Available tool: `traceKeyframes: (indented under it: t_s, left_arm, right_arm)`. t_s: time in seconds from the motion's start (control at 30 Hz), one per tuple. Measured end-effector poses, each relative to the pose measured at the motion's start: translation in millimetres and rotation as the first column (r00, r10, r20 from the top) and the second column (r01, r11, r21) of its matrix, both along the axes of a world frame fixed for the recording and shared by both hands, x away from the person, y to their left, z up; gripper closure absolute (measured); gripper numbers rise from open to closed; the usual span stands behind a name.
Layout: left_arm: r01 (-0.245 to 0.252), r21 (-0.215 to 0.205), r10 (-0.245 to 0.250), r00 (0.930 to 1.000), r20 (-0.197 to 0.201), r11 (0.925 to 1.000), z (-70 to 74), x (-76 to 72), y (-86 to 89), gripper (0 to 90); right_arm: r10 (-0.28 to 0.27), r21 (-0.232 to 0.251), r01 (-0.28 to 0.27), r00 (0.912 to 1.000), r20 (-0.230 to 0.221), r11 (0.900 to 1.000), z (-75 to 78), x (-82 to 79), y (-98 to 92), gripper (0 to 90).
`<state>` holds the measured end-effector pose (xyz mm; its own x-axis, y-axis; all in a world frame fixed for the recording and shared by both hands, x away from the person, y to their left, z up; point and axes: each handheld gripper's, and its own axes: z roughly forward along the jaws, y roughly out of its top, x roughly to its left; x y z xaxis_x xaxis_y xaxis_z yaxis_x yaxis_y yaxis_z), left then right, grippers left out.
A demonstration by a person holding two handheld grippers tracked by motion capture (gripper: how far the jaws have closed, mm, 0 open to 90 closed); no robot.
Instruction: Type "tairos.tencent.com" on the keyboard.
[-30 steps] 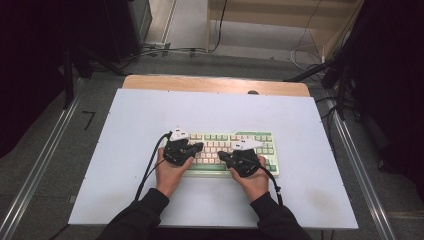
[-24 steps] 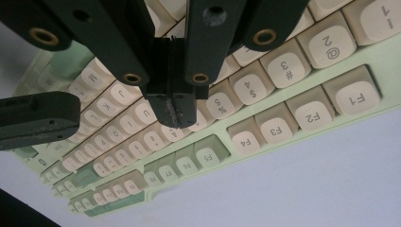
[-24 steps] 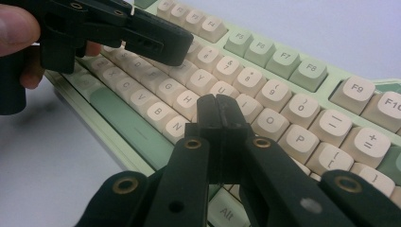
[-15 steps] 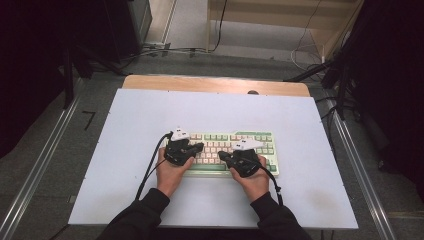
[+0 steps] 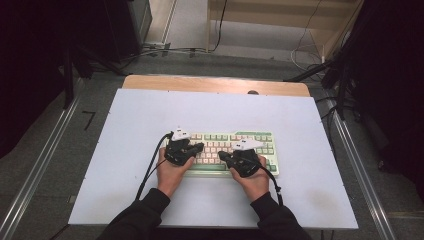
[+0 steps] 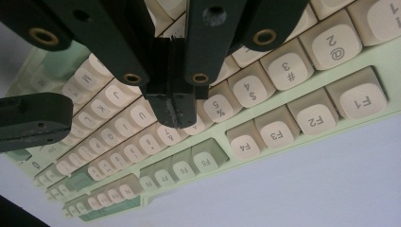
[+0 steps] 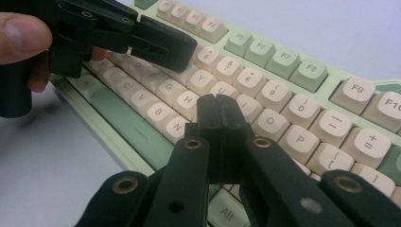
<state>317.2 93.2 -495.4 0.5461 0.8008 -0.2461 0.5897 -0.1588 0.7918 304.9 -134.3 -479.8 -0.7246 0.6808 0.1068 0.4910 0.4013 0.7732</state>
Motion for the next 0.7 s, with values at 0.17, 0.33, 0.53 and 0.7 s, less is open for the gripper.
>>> traceKeyframes:
  t_s: [0.17,0.33,0.53,0.7]
  left_arm:
    - [-0.003,0.0,0.003,1.0,0.001,1.0,0.0,0.1,0.1,90.0]
    - [-0.001,0.001,0.001,1.0,0.002,1.0,-0.2,-0.1,-0.4,90.0]
    - [-0.004,0.011,0.004,1.0,0.004,0.9999,-0.3,-0.2,-0.9,90.0]
    - [0.001,0.027,-0.001,1.0,0.003,0.9996,-0.5,-0.4,-2.1,90.0]
  right_arm:
    - [-0.001,0.0,0.001,1.0,0.0,1.0,0.0,0.0,0.0,87.8]
    - [0.002,-0.001,-0.002,1.0,0.002,1.0,-0.1,0.1,0.2,87.8]
    - [0.002,-0.001,-0.002,1.0,0.003,1.0,-0.3,0.1,0.4,87.8]
    - [0.002,-0.002,-0.002,1.0,0.003,1.0,-0.1,0.0,0.4,87.8]
